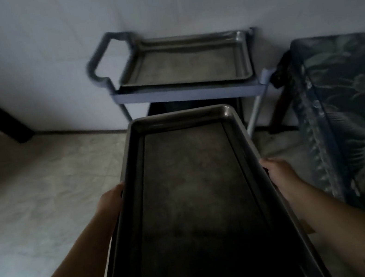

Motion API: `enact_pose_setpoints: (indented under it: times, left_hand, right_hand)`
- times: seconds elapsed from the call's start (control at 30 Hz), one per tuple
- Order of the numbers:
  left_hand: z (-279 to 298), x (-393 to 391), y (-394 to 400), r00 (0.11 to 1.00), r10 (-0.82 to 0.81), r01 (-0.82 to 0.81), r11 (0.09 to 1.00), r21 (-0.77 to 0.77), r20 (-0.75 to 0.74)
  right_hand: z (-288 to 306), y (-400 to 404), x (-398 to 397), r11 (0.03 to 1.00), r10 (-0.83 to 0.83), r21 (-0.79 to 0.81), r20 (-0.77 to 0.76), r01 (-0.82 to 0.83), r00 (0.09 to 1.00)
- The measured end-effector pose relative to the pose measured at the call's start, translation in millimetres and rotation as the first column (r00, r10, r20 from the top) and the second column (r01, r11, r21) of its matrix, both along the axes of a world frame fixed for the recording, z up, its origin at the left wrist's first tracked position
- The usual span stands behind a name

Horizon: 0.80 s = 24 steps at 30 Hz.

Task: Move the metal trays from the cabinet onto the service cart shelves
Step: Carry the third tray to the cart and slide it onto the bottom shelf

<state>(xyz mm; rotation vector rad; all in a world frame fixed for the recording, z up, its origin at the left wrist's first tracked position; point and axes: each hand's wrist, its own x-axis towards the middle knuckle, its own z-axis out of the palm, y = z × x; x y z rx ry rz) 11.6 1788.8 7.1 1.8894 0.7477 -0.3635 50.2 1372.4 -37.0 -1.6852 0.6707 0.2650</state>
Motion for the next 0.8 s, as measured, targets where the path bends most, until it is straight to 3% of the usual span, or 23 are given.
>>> enact_pose_setpoints:
  times: [0.17, 0.37, 0.53, 0.8]
  left_hand:
    - [-22, 32, -13, 0.994, -0.061, 0.07, 0.993, 0.097, -0.091]
    - [-82, 57, -17, 0.969, 0.019, -0.005, 0.998, 0.059, -0.246]
    - [-188, 101, -17, 0.931, 0.078, -0.076, 0.997, 0.02, -0.355]
    - [-417, 223, -7, 0.951, -0.151, 0.172, 0.984, 0.055, -0.27]
  right_hand:
    - [-26, -7, 7, 0.996, 0.059, -0.061, -0.092, -0.065, 0.994]
    - [-94, -11, 27, 0.981, 0.107, -0.126, -0.289, -0.149, 0.951]
    - [-187, -11, 69, 0.984, 0.061, -0.129, -0.387, -0.119, 0.92]
    - [-382, 4, 181, 0.996, -0.037, -0.09, -0.403, 0.001, 0.914]
